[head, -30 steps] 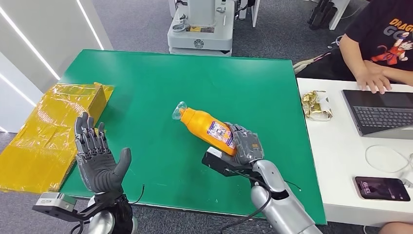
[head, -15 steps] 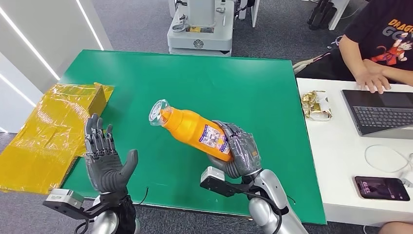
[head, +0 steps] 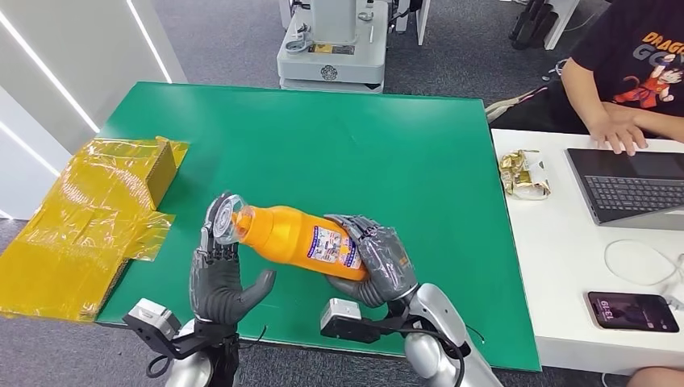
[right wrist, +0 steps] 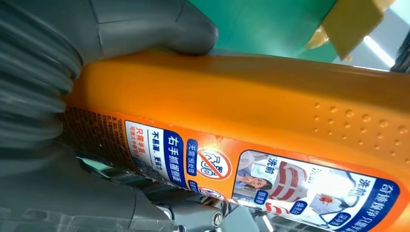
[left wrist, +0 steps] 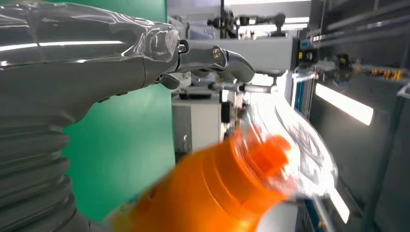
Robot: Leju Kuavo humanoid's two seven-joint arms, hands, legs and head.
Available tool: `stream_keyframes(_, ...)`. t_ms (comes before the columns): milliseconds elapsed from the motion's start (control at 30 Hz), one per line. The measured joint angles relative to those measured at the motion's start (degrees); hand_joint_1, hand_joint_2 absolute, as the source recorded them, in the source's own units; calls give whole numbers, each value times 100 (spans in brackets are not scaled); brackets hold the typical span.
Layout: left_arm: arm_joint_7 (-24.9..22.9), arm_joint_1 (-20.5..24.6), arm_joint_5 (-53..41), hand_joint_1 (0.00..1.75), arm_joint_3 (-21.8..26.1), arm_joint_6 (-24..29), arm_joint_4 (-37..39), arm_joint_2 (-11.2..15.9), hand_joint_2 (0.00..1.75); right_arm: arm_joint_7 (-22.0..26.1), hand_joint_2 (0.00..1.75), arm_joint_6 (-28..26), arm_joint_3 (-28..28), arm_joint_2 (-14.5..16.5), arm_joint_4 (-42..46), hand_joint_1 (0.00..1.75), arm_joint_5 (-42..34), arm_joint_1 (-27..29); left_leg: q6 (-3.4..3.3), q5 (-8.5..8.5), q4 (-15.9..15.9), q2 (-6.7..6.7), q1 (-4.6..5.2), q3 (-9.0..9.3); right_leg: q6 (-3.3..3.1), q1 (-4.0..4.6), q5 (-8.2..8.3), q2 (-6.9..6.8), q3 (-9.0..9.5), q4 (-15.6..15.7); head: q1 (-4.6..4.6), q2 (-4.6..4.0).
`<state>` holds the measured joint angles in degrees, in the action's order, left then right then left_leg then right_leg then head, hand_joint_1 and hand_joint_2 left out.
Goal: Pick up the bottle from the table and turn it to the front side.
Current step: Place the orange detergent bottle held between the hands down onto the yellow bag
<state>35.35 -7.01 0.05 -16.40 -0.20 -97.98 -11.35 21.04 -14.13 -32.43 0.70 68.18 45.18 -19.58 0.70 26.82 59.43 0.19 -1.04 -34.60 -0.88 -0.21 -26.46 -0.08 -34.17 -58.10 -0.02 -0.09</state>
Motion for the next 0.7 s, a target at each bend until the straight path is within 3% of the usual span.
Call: stream_keyframes(700,10,111,-29,0,-17,-295,102,10,175,-12,175,489,-352,80,-342,175,-18,-163,1,-1,0,-2,0,0,0,0,0,-1,1,0,1,0)
